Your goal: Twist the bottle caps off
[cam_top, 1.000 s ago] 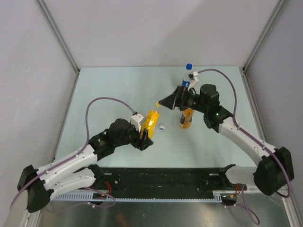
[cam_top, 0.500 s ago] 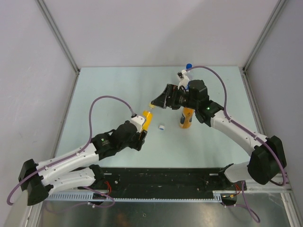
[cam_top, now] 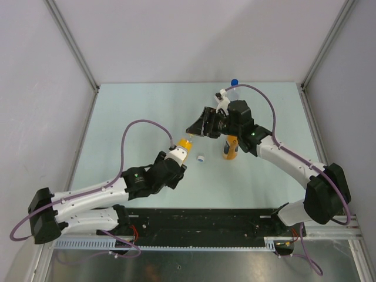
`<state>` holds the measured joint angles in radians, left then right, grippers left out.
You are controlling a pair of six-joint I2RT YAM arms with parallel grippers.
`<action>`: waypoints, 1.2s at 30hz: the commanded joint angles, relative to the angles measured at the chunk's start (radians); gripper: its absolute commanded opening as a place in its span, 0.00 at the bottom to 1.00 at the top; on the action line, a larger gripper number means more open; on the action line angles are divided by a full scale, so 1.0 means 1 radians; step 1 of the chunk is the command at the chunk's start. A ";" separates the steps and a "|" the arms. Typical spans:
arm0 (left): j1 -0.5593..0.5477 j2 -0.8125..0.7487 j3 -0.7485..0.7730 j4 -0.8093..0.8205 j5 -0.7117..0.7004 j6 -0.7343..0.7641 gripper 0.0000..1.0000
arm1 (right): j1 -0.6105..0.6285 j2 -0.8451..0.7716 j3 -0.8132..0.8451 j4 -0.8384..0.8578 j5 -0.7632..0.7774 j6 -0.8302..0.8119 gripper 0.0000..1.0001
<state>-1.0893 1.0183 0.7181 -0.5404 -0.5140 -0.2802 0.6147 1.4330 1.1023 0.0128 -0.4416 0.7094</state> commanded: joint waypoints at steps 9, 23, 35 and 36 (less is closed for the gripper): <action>-0.049 0.045 0.065 0.001 -0.121 -0.004 0.28 | 0.027 0.010 0.046 0.041 -0.022 0.053 0.47; -0.069 0.044 0.049 -0.002 -0.129 -0.029 0.29 | 0.035 -0.049 -0.006 0.181 -0.025 0.141 0.51; -0.089 0.064 0.058 -0.006 -0.160 -0.029 0.29 | 0.035 -0.067 -0.067 0.256 0.017 0.203 0.32; -0.091 0.065 0.057 -0.006 -0.161 -0.031 0.29 | 0.035 -0.068 -0.068 0.255 0.020 0.204 0.27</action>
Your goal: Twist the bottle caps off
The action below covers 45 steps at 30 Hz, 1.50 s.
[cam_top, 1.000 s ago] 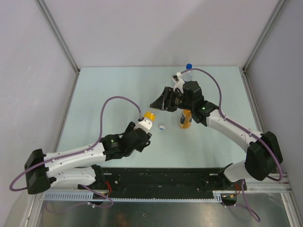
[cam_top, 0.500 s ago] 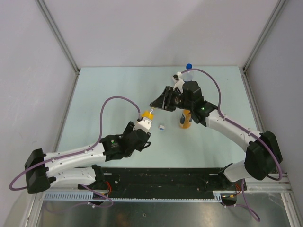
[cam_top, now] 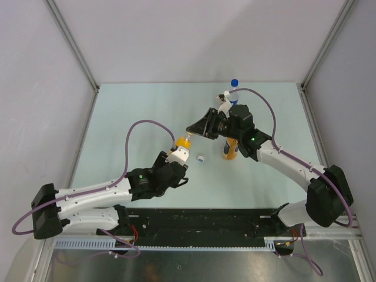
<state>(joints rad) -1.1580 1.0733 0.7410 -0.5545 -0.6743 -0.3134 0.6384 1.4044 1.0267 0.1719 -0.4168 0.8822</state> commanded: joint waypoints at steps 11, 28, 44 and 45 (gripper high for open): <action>-0.030 -0.021 0.030 0.019 -0.003 -0.013 0.27 | 0.010 -0.086 -0.067 0.242 -0.042 -0.021 0.00; -0.019 -0.358 -0.154 0.469 0.512 0.142 0.08 | -0.078 -0.196 -0.204 0.576 -0.349 -0.066 0.00; 0.013 -0.459 -0.247 0.876 1.224 0.129 0.00 | -0.072 -0.283 -0.244 0.840 -0.694 -0.099 0.00; 0.013 -0.454 -0.245 0.885 1.247 0.129 0.00 | -0.067 -0.285 -0.244 0.845 -0.705 -0.104 0.00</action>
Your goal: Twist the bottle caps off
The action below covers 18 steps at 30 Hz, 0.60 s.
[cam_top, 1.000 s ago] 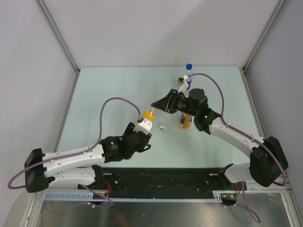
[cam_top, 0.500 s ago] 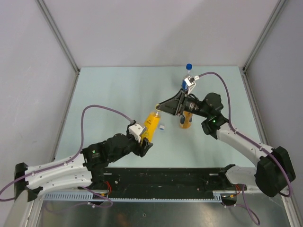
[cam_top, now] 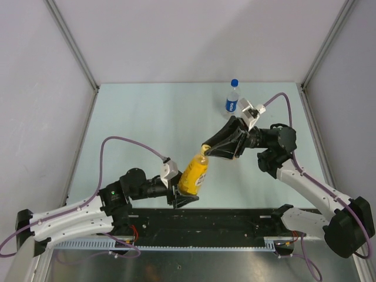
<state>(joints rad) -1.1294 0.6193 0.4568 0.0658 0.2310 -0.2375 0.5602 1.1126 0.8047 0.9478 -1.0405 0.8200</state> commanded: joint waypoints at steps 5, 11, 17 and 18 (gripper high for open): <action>-0.015 0.007 0.037 0.280 0.361 0.058 0.00 | 0.019 0.006 -0.024 0.068 -0.098 -0.050 0.00; -0.011 -0.020 0.002 0.277 0.255 0.054 0.00 | 0.001 -0.007 -0.022 -0.003 -0.023 -0.053 0.48; -0.007 -0.022 -0.006 0.164 0.080 0.082 0.01 | -0.010 -0.071 -0.023 -0.177 0.100 -0.129 0.97; -0.007 -0.019 -0.004 0.138 0.050 0.090 0.02 | -0.011 -0.086 -0.023 -0.203 0.118 -0.148 0.98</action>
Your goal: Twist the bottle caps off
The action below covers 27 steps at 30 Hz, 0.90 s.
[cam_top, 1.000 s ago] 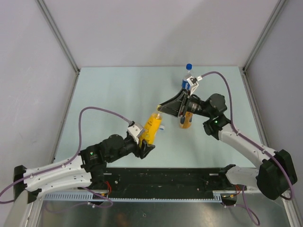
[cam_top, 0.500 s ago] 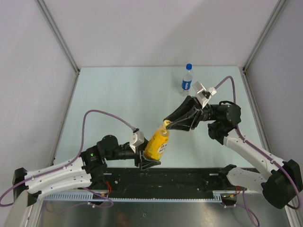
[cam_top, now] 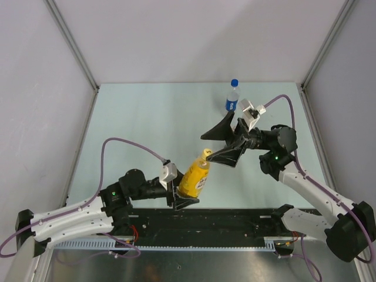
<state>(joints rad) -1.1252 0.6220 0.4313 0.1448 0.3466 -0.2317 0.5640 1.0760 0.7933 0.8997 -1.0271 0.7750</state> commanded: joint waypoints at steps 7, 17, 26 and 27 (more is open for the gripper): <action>-0.012 -0.042 0.001 -0.045 -0.300 0.102 0.03 | -0.023 -0.133 -0.012 -0.268 0.199 -0.179 0.99; -0.012 0.089 0.027 -0.129 -0.550 0.076 0.01 | -0.003 -0.180 -0.001 -0.476 0.550 -0.212 0.99; -0.030 0.263 0.136 -0.278 -0.784 0.047 0.00 | 0.012 -0.057 0.142 -0.772 0.794 -0.162 0.99; -0.038 0.276 0.147 -0.292 -0.810 0.044 0.00 | 0.018 -0.036 0.158 -0.794 0.804 -0.160 0.99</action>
<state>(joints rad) -1.1404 0.8661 0.4915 -0.1051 -0.3046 -0.1684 0.5636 0.9852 0.8577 0.2359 -0.3439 0.5953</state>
